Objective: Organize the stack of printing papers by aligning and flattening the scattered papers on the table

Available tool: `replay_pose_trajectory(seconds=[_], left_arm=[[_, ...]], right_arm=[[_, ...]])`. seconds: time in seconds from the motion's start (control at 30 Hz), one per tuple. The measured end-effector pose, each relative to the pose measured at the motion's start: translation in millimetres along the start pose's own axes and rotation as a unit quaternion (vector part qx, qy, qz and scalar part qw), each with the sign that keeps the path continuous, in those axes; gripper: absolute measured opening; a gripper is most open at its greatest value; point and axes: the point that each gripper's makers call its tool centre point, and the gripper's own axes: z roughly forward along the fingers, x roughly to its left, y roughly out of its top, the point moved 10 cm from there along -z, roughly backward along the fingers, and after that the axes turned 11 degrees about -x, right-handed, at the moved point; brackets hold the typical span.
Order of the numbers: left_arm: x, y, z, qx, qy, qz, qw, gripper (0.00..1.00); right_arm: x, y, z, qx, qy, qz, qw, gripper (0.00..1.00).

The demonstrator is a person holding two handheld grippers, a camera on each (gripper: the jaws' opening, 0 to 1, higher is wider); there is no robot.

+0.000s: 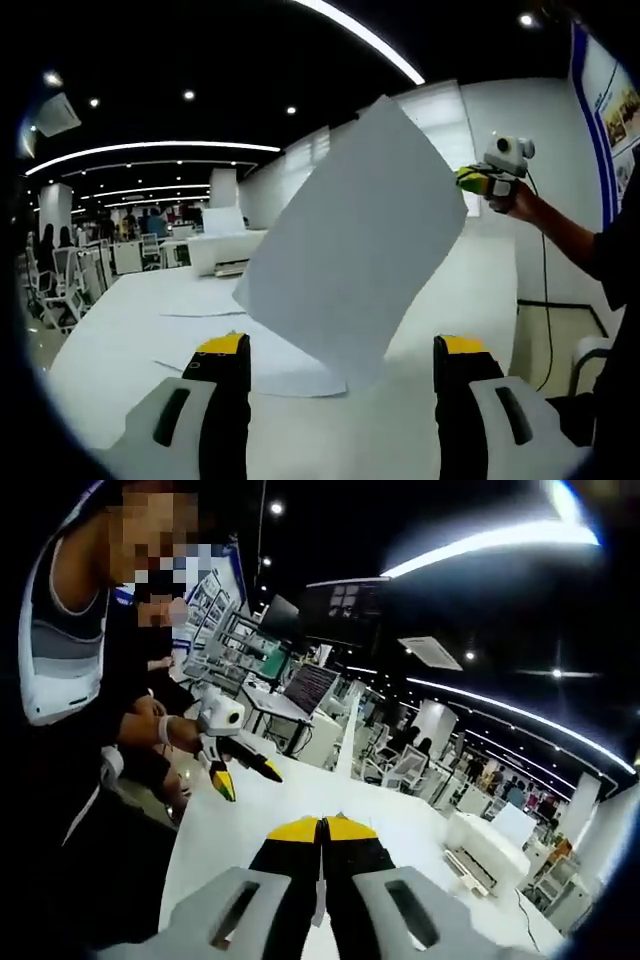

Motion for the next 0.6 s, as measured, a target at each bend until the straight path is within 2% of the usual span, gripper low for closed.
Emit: replay_pose_trajectory(seconds=[0.37,0.6], left_arm=[[4.4,7.4,-3,-0.017,0.014,0.008,0.9997,0.78],[6.8,14.3,-7,-0.025,0.021,0.021,0.9992,0.78]], right_arm=[[9,28.7,12,-0.005,0.048,-0.033,0.9983,0.0],[15,38.1,16,-0.01,0.069,-0.043,0.9967,0.0]])
